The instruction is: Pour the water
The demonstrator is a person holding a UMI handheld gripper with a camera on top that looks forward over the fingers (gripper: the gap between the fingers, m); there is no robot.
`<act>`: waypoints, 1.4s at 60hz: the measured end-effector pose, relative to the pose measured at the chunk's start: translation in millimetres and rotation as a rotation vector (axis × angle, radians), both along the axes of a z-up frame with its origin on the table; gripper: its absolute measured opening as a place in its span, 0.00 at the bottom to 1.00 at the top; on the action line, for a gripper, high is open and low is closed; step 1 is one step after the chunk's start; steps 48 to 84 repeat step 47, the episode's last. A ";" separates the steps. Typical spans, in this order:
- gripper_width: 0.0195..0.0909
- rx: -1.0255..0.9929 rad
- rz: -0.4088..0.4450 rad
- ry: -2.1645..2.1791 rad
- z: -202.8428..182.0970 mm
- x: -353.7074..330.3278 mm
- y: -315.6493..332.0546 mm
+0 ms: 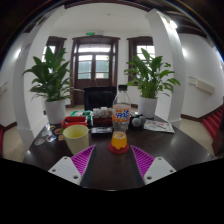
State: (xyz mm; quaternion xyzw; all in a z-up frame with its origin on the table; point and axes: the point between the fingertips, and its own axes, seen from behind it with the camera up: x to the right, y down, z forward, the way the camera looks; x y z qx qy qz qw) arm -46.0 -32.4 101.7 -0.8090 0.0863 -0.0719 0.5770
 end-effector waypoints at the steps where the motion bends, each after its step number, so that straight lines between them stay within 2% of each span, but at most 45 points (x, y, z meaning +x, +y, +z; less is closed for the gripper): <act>1: 0.64 -0.002 0.010 0.000 2.0 -1.8 -6.7; 7: 0.64 -0.017 0.069 -0.011 18.6 -13.1 -44.7; 21: 0.64 0.048 0.113 0.029 75.8 -26.1 -101.7; 30: 0.63 0.067 0.145 0.018 98.1 -38.0 -123.6; 46: 0.64 0.076 0.147 -0.028 116.2 -37.4 -146.0; 84: 0.64 0.078 0.148 -0.027 115.4 -37.2 -142.8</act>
